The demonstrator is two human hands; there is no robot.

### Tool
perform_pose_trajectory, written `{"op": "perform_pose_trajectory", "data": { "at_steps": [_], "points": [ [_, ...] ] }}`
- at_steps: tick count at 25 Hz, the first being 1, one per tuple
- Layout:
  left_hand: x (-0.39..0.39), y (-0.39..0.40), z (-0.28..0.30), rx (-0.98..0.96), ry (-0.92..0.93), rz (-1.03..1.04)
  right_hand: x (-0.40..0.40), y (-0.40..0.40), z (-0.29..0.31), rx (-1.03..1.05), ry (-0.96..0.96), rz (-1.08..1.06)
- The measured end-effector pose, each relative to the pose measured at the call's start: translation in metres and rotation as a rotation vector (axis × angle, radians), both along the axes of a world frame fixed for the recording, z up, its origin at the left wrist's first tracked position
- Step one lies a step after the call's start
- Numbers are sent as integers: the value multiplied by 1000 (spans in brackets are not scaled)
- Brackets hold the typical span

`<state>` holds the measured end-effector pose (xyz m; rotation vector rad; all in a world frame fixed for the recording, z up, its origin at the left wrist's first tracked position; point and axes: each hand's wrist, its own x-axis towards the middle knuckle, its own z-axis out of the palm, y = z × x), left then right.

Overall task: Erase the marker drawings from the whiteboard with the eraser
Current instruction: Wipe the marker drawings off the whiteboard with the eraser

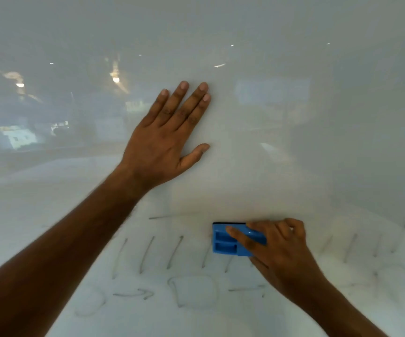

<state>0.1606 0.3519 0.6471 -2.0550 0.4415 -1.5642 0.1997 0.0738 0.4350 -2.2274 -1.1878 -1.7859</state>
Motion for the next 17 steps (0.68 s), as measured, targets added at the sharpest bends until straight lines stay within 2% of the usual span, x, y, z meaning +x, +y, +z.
{"op": "perform_pose_trajectory", "data": {
  "at_steps": [3,7,11,14,17],
  "points": [
    [-9,31,5,13,-6,50,-1,-4,32,57,27,-50],
    [-14,40,13,17,-10,65,-13,48,72,143,67,6],
    [-22,57,19,-14,-18,77,-24,96,53,69,53,25],
    [-36,90,25,-69,-28,99,-21,84,28,-19,12,-9],
    [-54,137,21,-123,-21,141,-20,60,32,-14,-6,-47]
  ]
}}
